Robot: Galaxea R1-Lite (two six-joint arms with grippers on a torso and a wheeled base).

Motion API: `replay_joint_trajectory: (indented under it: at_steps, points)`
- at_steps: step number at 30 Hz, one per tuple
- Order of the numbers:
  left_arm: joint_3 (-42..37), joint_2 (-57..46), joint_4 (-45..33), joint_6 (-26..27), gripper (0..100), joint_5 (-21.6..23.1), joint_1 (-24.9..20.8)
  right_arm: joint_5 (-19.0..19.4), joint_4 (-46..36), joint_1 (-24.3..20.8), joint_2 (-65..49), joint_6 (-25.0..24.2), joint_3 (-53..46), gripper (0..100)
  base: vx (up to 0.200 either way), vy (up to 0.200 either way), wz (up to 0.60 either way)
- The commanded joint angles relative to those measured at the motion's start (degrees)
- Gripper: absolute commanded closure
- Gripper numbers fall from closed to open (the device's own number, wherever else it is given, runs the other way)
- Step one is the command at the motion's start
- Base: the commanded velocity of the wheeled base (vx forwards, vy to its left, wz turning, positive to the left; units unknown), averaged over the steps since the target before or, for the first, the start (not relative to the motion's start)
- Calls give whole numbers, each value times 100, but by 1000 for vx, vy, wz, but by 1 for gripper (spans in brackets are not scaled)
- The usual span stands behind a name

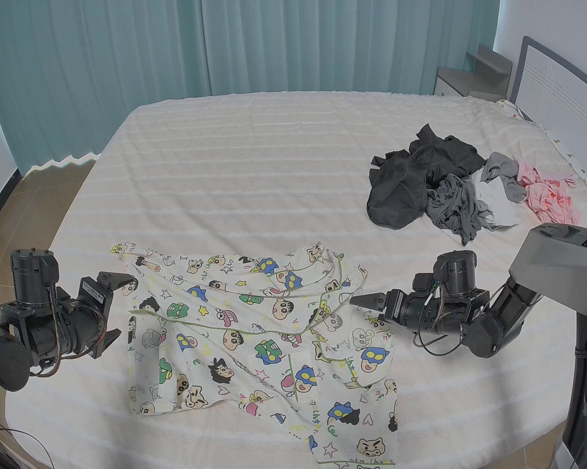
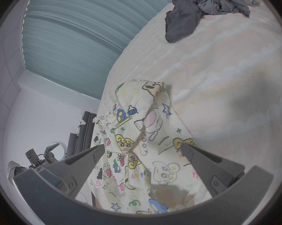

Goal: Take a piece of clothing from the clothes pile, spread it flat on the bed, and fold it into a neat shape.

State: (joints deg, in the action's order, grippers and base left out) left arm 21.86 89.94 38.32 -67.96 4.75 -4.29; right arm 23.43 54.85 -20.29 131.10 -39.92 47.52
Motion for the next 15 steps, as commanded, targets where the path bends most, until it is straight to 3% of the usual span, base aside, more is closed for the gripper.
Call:
replay_joint_trajectory:
  at_steps: [1, 15]
  points:
    - [-24, 32, 1, 2, 0, -1, -37, -5, 70, 7, 408, 11, 152, 0, 0, 0, 0]
    - [-24, 146, 9, -6, 0, -1, -72, -5, 61, 33, 768, 11, 232, 0, 0, 0, 0]
